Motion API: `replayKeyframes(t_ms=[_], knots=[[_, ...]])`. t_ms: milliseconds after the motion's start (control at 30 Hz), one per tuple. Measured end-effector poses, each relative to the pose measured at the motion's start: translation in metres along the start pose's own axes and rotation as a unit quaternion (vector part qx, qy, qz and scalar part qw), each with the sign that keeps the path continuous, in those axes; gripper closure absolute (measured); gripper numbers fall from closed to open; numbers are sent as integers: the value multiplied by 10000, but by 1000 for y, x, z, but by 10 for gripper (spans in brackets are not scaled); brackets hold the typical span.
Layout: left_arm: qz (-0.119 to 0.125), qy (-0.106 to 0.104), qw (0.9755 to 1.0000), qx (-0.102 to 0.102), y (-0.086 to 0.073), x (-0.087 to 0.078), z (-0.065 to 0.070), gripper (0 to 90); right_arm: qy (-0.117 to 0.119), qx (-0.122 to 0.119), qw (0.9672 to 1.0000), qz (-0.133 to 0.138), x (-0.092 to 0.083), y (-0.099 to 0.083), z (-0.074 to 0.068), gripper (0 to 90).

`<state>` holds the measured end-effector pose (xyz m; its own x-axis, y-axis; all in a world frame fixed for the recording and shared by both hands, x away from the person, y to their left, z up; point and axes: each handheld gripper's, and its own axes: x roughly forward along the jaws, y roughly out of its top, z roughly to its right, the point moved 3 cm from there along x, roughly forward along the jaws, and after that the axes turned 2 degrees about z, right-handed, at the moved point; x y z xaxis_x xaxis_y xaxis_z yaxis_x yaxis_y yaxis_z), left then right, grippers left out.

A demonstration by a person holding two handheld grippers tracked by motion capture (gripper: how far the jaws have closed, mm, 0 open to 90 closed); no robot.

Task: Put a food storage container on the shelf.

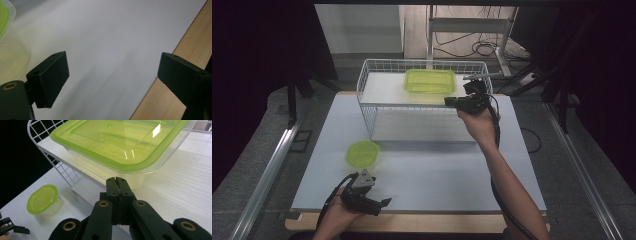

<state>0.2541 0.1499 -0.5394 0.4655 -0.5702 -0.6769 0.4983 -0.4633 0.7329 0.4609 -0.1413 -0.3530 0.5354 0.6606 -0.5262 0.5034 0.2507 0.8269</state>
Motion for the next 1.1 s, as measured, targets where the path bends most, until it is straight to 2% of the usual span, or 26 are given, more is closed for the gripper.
replayKeyframes(t_ms=[200,300,433,567,633,733,833,967,1000,1100], knots=[[8,4,10000,-14,0,0,-1,99,36,9,10000,11,0,0,0,896],[39,-23,10000,-32,0,-1,-1,99,118,-28,9999,65,-5,-1,-5,890],[109,-58,9999,-90,1,-2,-1,86,217,-161,9996,51,-10,-7,-14,790],[297,127,9993,-169,3,-5,-1,58,321,-296,9990,-27,-14,-17,-21,668],[360,124,9990,-232,4,-7,-1,39,314,-380,9988,-56,-16,-22,-25,599],[337,116,9990,-281,4,-7,-1,55,337,-526,9980,-107,-19,-32,-30,520],[328,76,9991,-242,4,-6,0,71,357,-660,9970,-185,-22,-42,-34,471],[251,218,9994,-74,4,-5,4,72,450,-712,9963,-194,-27,-55,-39,425],[229,277,9993,-69,4,-5,4,68,470,-728,9960,-197,-28,-58,-40,415],[194,275,9993,-147,5,-6,4,70,555,-775,9951,-272,-30,-68,-44,389]])
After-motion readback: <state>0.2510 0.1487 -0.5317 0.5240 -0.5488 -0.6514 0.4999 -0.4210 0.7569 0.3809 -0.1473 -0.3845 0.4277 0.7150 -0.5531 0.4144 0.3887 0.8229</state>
